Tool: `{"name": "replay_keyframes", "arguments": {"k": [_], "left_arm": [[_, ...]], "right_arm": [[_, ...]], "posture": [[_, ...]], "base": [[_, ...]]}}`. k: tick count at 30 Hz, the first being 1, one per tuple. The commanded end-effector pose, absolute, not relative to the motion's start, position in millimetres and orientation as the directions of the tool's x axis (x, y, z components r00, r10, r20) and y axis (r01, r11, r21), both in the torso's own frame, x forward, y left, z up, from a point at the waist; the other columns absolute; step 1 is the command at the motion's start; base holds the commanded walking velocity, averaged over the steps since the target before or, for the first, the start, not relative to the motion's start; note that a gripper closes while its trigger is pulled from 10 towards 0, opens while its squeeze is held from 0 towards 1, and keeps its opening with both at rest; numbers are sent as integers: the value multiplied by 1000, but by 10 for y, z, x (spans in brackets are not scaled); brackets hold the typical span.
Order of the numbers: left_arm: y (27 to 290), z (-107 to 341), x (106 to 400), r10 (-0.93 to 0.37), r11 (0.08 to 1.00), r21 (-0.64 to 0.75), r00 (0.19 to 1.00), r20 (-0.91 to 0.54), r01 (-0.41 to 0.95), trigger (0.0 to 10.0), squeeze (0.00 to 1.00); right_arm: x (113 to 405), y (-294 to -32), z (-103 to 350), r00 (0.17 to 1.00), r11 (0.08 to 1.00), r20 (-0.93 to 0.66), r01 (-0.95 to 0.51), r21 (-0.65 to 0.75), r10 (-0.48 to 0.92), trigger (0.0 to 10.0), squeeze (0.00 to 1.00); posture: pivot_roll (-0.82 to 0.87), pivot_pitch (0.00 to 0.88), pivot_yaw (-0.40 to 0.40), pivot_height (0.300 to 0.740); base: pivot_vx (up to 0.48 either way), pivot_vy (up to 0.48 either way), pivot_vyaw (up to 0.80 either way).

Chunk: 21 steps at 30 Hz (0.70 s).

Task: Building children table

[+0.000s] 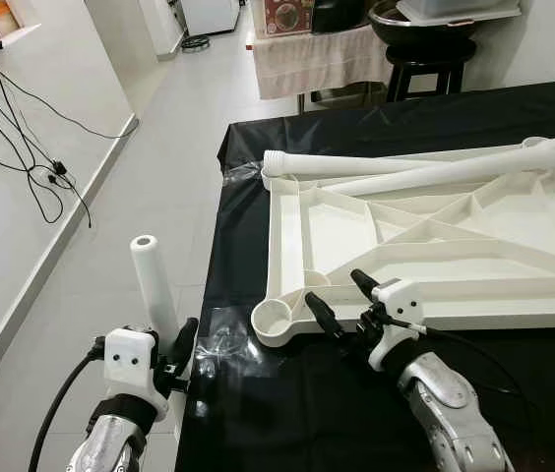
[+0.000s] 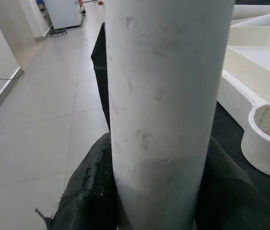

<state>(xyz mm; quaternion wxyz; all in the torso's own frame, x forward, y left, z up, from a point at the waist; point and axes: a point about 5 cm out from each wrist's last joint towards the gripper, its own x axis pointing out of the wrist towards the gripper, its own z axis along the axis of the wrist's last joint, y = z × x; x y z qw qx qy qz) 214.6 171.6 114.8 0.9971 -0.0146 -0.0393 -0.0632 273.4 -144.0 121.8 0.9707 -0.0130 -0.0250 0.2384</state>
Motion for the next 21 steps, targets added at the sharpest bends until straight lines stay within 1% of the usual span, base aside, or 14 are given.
{"name": "replay_keyframes", "arguments": {"k": [1,21], "left_arm": [[1768,1176,2128,-108,994,-27,990,86,111,10000,0],[1770,1182,2130,-107,994,-29,990,89,110,10000,0]], "right_arm": [[2733,-1415,1213,881,882,42,-471,-15,472,10000,0],[2735,-1417,1221,880,881,43,-473,-11,473,10000,0]], "posture": [[-135,132,108,740],[-135,139,107,740]], "base": [[0,0,0],[0,0,0]]}}
